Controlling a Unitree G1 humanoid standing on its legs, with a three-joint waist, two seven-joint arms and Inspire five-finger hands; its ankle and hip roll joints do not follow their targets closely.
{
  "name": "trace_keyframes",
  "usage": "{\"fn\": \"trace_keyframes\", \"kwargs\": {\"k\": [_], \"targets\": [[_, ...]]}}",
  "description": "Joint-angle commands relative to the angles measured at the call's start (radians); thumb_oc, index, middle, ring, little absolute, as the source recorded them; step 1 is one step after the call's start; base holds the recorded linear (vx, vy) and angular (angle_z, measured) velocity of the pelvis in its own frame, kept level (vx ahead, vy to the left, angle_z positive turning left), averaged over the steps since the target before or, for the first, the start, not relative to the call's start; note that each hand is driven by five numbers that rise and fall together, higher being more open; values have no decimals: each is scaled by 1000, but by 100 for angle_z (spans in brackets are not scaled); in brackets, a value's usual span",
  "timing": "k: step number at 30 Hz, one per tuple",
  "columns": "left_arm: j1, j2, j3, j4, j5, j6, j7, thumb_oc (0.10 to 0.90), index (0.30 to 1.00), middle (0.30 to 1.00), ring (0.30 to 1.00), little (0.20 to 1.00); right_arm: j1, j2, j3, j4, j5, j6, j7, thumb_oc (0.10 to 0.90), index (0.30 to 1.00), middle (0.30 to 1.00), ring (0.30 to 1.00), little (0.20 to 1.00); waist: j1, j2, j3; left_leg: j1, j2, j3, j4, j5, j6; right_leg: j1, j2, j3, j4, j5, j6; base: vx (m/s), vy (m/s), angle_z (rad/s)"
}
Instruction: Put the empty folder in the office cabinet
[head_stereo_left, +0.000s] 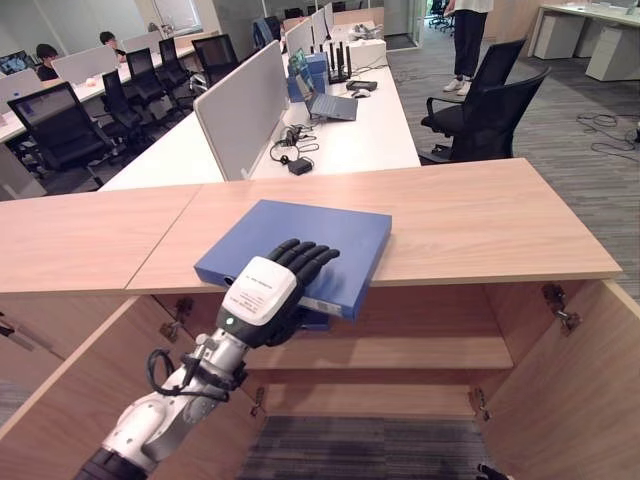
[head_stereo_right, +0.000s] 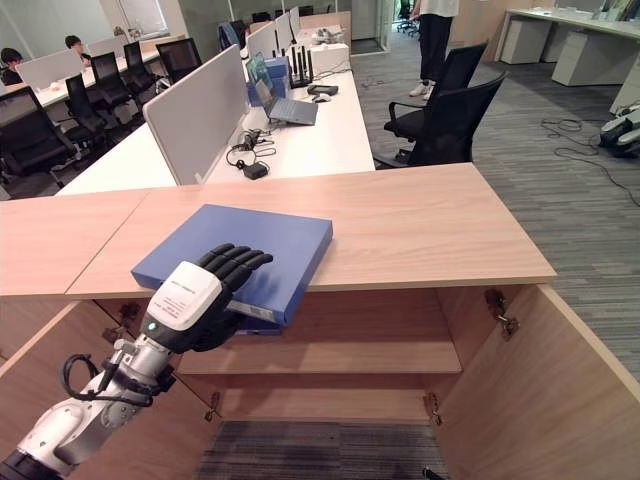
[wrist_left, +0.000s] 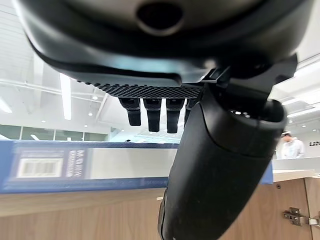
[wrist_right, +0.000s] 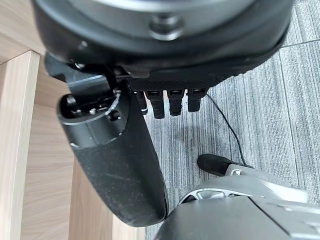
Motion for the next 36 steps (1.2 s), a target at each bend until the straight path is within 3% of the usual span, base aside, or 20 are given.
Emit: {"fn": "trace_keyframes", "kwargs": {"k": [1, 16, 17, 32, 36], "targets": [[-185, 58, 28, -37, -3, 8, 45, 800, 900, 900, 900, 900, -85, 5, -8, 13, 31, -22, -3, 800, 900, 900, 900, 900, -2, -33, 29, 79, -24, -23, 0, -142, -3, 88, -9, 52, 8, -199, 58, 0, 0, 0], [-153, 29, 28, 10, -10, 19, 32, 800, 900, 900, 900, 900, -71, 12, -18, -1, 42, -26, -6, 800, 900, 900, 900, 900, -7, -43, 26, 85, -21, -11, -1, -146, -2, 87, -5, 65, 8, -197, 56, 4, 1, -4], [-150, 21, 29, 13, -16, 22, 25, 400, 300, 300, 300, 300, -71, 12, -19, -1, 41, -26, -7, 800, 900, 900, 900, 900, -7, -45, 26, 85, -20, -11, -1, -145, -1, 86, -5, 66, 8, -197, 56, 0, 0, 0], [-86, -6, 103, 8, -70, 27, 8, 400, 300, 300, 300, 300, -64, 10, -30, 1, 38, -13, -1, 800, 900, 900, 900, 900, 2, -56, 22, 87, -18, -11, 0, -145, -3, 91, -3, 66, 8, -198, 52, 0, 0, 0], [-44, -46, 158, -34, -144, 15, 6, 400, 300, 300, 300, 300, -70, 14, -40, 6, 45, -7, 2, 800, 900, 900, 900, 900, 11, -60, 24, 88, -17, -13, 2, -143, -3, 94, -2, 64, 8, -199, 49, 0, 0, 0]]}}
